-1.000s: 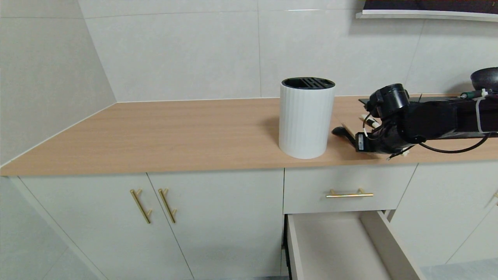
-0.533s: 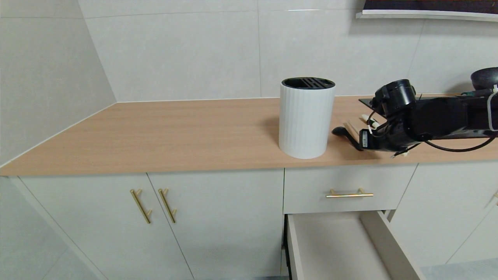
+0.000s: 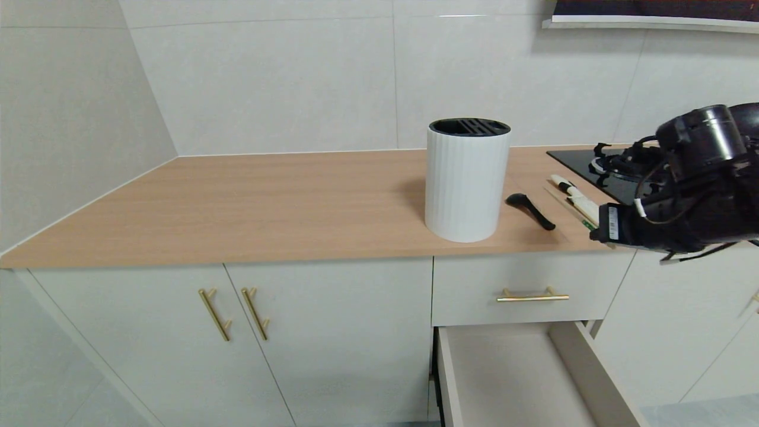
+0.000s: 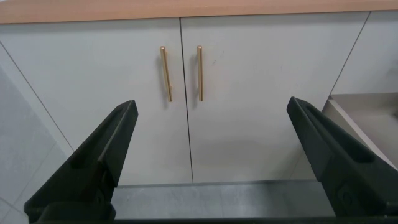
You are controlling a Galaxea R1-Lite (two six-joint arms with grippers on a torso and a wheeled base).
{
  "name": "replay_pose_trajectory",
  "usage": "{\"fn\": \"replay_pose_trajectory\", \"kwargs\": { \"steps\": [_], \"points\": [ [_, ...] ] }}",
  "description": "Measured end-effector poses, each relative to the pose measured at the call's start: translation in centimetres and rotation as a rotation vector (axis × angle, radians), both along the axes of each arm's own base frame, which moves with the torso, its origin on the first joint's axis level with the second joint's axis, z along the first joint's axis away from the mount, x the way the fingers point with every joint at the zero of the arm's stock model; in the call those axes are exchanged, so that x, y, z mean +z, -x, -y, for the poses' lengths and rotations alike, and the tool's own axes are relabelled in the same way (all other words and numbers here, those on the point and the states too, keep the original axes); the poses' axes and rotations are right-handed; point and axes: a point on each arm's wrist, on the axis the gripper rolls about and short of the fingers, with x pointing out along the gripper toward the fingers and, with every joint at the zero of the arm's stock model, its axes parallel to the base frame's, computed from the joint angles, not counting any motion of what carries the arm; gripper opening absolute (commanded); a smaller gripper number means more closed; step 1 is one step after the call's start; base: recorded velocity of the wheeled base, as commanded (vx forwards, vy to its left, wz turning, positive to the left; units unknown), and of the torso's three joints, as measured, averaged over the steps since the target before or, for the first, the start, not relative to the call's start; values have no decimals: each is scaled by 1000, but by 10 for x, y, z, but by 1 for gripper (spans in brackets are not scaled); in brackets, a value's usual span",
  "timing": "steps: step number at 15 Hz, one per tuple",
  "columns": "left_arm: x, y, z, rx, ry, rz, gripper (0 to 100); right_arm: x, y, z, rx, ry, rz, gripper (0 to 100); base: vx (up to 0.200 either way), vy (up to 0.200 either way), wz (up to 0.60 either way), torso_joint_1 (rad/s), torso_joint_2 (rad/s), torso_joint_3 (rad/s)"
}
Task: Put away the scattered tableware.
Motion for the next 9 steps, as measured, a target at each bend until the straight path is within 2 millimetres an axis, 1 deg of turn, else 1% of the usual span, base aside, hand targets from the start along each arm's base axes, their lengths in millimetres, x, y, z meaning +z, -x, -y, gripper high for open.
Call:
{"fn": "replay_pose_trajectory", "kwargs": {
  "steps": [2,4,6,9],
  "points": [
    [0,0,0,0,0,0,100,-1,35,7,75,-6,-9,0,0,0,0,0,0,0],
    [0,0,0,0,0,0,100,-9,58,11,157,38,-25,0,0,0,0,0,0,0],
    [0,0,0,0,0,0,100,-19,68,7,207,65,-45,0,0,0,0,0,0,0],
    [0,0,0,0,0,0,100,-30,72,-2,271,96,-83,0,0,0,0,0,0,0]
  ]
}}
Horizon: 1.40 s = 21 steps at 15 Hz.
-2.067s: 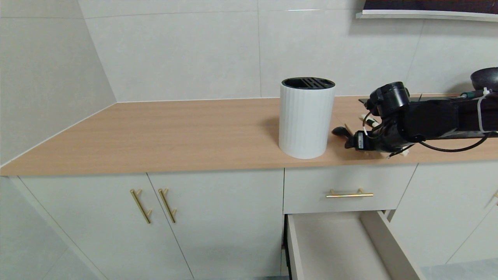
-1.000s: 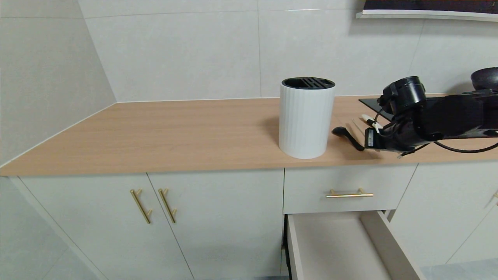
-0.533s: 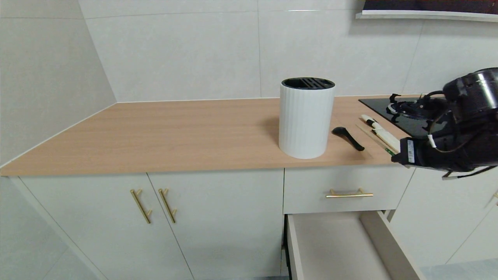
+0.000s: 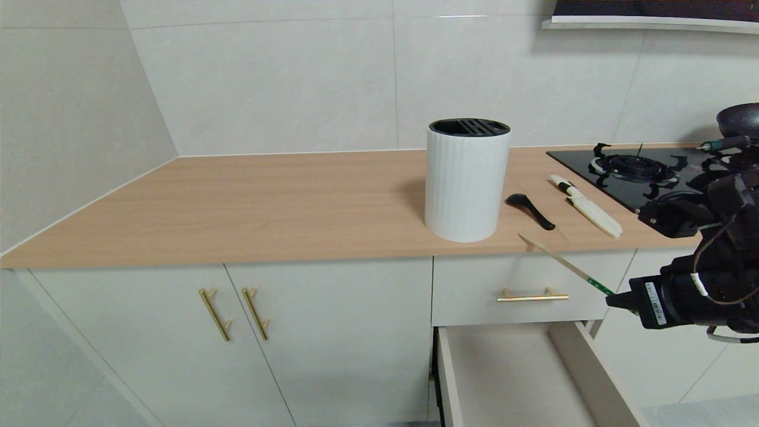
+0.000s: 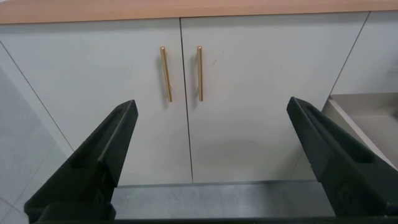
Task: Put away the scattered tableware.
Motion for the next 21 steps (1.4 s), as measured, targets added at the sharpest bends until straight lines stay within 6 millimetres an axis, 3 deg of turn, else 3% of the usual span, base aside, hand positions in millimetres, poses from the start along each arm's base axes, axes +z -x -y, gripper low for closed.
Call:
{"fn": "replay_pose_trajectory", "kwargs": {
  "steps": [5,9,12,15,17,21],
  "points": [
    [0,0,0,0,0,0,100,-18,1,-12,75,44,-64,0,0,0,0,-38,92,59],
    [0,0,0,0,1,0,100,-16,8,-15,100,51,-54,0,0,0,0,-166,425,249],
    [0,0,0,0,0,0,100,7,33,-11,133,13,51,0,0,0,0,-175,465,287],
    [0,0,0,0,0,0,100,31,71,-9,229,-20,167,0,0,0,0,-157,448,303],
    [0,0,0,0,0,0,100,30,89,-8,293,-17,168,0,0,0,0,-137,440,312],
    [0,0,0,0,1,0,100,8,85,-15,347,37,79,0,0,0,0,-65,254,176]
  ]
}}
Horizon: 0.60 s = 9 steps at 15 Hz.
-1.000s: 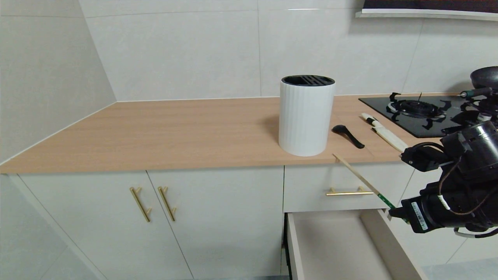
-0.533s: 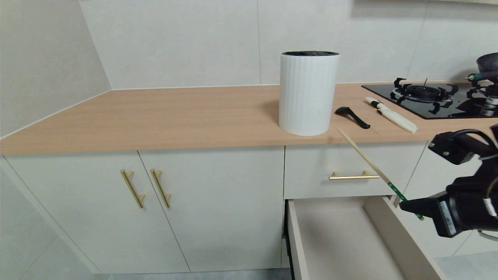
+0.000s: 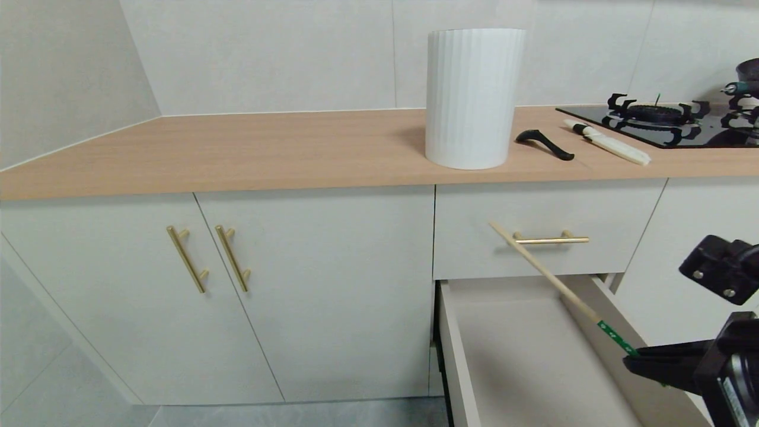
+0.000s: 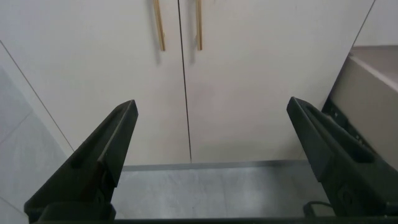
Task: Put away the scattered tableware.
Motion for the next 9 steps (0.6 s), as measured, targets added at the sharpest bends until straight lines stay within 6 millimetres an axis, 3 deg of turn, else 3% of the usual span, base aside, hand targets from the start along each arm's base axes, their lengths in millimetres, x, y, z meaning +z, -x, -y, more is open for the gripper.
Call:
{"fn": "replay_pose_trajectory", "kwargs": {
  "steps": [9],
  "points": [
    [0,0,0,0,-1,0,100,-68,-58,-29,-35,134,-240,0,0,0,0,-2,7,5]
  ]
}}
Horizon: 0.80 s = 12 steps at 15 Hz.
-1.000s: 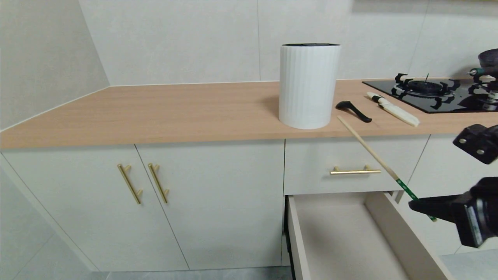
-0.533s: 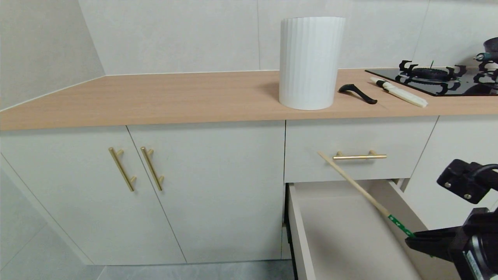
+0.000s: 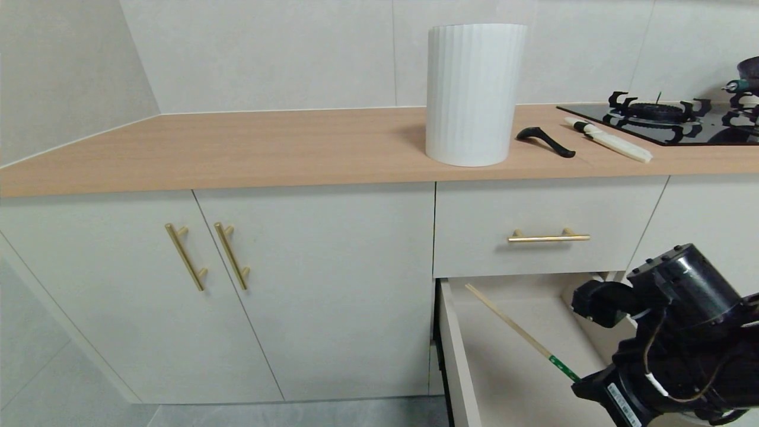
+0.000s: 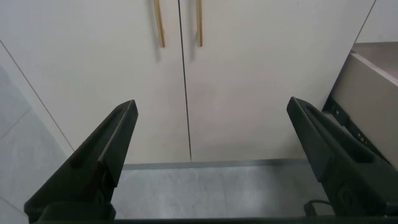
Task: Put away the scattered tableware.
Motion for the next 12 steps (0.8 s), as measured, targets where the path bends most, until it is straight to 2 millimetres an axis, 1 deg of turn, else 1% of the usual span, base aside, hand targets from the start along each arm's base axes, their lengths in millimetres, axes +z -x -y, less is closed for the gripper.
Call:
{"fn": "replay_pose_trajectory", "kwargs": {
  "steps": [3,5,10,12],
  "points": [
    [0,0,0,0,1,0,100,-19,-22,-2,-51,10,-23,0,0,0,0,0,0,0],
    [0,0,0,0,1,0,100,-32,-36,-6,-120,-7,-43,0,0,0,0,0,0,0],
    [0,0,0,0,1,0,100,-60,-73,-22,-317,-7,-92,0,0,0,0,0,0,0],
    [0,0,0,0,1,0,100,-76,-86,-30,-367,-9,-133,0,0,0,0,0,0,0]
  ]
}}
